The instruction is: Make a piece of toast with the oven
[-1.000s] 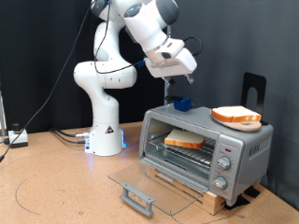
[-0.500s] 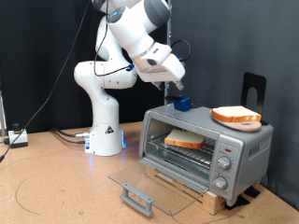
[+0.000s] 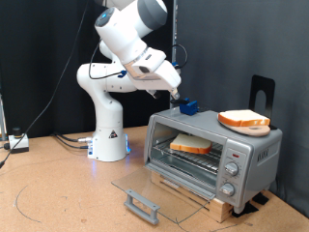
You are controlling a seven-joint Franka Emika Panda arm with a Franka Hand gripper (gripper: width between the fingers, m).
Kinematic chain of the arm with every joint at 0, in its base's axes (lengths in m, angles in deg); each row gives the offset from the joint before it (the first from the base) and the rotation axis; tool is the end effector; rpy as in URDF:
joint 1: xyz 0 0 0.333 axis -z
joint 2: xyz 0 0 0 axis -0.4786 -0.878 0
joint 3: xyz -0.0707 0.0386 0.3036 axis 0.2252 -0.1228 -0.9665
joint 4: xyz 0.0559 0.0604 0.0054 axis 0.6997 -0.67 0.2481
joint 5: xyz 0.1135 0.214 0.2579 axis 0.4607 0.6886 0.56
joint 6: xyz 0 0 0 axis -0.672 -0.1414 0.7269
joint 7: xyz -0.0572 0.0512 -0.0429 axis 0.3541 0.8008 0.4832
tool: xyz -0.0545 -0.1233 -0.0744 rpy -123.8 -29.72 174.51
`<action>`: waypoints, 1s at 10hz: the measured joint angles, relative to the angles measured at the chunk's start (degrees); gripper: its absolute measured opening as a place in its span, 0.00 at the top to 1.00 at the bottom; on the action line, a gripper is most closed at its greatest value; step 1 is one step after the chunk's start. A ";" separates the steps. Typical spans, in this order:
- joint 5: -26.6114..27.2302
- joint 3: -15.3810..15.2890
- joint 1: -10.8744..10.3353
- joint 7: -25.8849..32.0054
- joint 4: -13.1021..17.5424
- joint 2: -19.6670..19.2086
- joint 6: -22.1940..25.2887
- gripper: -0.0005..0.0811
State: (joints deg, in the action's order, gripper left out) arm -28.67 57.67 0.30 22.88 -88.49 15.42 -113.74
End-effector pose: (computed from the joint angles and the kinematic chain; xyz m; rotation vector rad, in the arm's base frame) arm 0.3484 0.0315 0.4131 -2.2055 -1.2291 -0.5291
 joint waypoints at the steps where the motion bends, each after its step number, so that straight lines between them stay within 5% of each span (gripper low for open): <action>1: 0.00 0.31 0.43 0.04 1.52 -2.44 -0.02 0.01; 5: -3.68 1.58 1.14 3.56 1.16 -2.57 1.26 0.01; 10: -10.01 7.46 6.38 8.28 1.48 -5.73 2.83 0.01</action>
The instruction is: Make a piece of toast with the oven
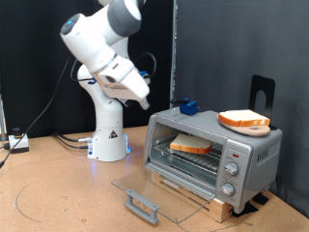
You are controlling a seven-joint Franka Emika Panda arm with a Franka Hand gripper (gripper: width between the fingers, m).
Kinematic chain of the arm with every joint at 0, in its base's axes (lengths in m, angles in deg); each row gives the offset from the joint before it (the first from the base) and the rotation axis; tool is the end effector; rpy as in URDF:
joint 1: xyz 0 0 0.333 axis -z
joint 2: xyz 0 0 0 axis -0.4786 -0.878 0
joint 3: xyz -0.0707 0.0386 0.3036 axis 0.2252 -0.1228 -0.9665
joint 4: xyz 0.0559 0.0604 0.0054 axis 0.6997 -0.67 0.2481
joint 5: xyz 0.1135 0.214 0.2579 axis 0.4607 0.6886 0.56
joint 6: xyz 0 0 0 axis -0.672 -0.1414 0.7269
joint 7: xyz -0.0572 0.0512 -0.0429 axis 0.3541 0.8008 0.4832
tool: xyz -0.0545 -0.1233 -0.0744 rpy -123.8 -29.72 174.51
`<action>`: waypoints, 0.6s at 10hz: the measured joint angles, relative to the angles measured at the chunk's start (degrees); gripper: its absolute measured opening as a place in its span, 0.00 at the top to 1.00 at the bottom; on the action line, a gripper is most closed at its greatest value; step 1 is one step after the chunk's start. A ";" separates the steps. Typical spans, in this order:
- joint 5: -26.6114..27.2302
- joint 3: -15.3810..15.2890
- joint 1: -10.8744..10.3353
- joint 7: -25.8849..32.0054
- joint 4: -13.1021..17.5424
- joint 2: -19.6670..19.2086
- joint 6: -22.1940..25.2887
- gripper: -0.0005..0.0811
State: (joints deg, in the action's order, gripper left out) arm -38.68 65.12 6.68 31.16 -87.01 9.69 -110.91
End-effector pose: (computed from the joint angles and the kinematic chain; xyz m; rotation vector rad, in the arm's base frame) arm 0.3352 -0.0621 0.3904 -2.2250 -1.2275 -0.4834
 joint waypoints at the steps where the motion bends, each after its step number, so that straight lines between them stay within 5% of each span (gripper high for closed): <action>1: -0.89 1.24 0.93 1.43 0.42 -1.01 0.05 0.01; 6: -5.79 5.70 4.85 5.33 4.56 -8.05 -0.41 0.01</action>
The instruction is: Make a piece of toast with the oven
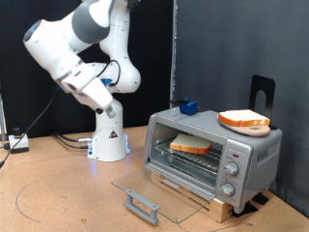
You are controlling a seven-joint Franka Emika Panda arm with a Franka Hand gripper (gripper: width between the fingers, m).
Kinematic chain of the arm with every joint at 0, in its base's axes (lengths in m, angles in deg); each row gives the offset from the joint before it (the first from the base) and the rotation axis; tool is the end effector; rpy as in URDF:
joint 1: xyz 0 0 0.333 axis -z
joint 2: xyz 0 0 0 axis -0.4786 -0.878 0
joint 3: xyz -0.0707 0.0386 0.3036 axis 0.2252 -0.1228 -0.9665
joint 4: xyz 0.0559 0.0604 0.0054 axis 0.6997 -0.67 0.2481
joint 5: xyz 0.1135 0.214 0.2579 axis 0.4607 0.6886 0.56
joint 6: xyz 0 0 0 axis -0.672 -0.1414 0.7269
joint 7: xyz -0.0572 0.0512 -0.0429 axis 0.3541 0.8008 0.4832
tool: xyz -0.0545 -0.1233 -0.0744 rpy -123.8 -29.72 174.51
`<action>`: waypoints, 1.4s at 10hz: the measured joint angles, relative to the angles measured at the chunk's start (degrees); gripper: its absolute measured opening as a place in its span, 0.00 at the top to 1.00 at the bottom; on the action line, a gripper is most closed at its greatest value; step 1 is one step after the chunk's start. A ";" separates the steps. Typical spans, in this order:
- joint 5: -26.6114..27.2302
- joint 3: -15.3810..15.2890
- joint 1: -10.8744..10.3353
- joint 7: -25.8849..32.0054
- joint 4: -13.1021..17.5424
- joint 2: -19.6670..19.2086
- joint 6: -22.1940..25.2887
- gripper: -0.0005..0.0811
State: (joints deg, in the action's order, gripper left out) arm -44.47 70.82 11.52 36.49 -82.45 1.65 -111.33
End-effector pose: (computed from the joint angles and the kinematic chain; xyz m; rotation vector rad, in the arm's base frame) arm 0.3316 -0.1453 0.3720 -2.2678 -1.1766 -0.4903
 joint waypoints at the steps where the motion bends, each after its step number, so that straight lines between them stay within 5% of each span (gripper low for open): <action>1: -0.15 0.21 0.37 0.70 1.49 -2.50 0.00 0.01; 2: -0.15 0.12 0.36 0.40 1.41 -2.43 0.01 0.01; 5: 2.22 -1.40 0.40 -20.02 -0.83 -2.56 -3.60 0.01; 7: 2.30 -0.86 0.08 -5.52 -1.77 -4.28 -4.04 0.01; 11: 5.31 -1.29 0.17 -29.84 -1.05 -5.62 1.65 0.01; 13: 6.84 -2.18 -0.71 -18.49 -1.33 -5.94 -3.80 0.01; 14: 6.84 -2.14 -0.54 -21.78 -1.34 -6.00 -2.81 0.01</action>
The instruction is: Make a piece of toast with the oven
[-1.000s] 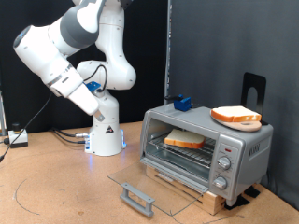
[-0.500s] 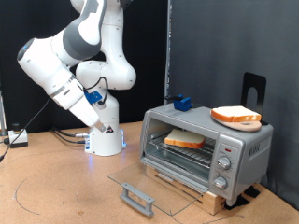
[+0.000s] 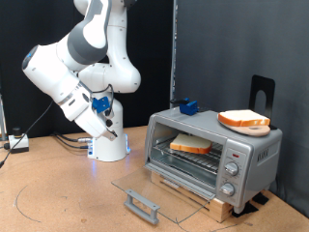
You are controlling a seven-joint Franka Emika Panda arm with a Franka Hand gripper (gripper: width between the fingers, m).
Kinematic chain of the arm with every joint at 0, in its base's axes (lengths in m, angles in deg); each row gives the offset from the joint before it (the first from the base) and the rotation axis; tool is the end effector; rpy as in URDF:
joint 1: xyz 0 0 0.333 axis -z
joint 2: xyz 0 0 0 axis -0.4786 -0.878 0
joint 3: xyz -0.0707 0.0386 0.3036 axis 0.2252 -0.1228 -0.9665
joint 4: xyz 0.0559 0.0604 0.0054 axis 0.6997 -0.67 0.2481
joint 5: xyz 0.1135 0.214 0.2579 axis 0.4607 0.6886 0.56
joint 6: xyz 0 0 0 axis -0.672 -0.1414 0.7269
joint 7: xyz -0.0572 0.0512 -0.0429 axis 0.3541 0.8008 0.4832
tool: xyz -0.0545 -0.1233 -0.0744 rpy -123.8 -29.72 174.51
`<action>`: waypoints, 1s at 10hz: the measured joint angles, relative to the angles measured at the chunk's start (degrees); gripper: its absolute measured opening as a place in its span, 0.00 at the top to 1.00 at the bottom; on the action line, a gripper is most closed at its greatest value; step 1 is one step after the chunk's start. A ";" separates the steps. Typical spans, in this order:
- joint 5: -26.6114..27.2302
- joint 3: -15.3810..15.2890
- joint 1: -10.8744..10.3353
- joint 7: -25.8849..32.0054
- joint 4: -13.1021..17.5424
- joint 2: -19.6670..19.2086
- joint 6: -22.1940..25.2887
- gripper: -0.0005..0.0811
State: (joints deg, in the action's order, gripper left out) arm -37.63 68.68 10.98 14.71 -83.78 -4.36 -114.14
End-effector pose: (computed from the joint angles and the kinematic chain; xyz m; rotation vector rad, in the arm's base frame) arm 0.3501 -0.1275 0.3331 -2.3282 -0.6071 -0.3563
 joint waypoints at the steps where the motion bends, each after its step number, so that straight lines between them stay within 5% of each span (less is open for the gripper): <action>1: 2.19 0.02 0.07 -6.05 -0.02 -0.13 1.12 0.01; 6: 8.15 -0.56 0.13 -41.03 0.20 0.62 5.50 0.01; 7: 7.78 -0.57 0.12 -38.91 0.18 0.48 5.49 0.01; 10: 0.09 -0.33 0.29 -49.91 4.80 -4.80 19.39 0.01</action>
State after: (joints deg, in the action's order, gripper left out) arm -37.54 68.36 11.28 -35.20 -78.99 -9.15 -94.75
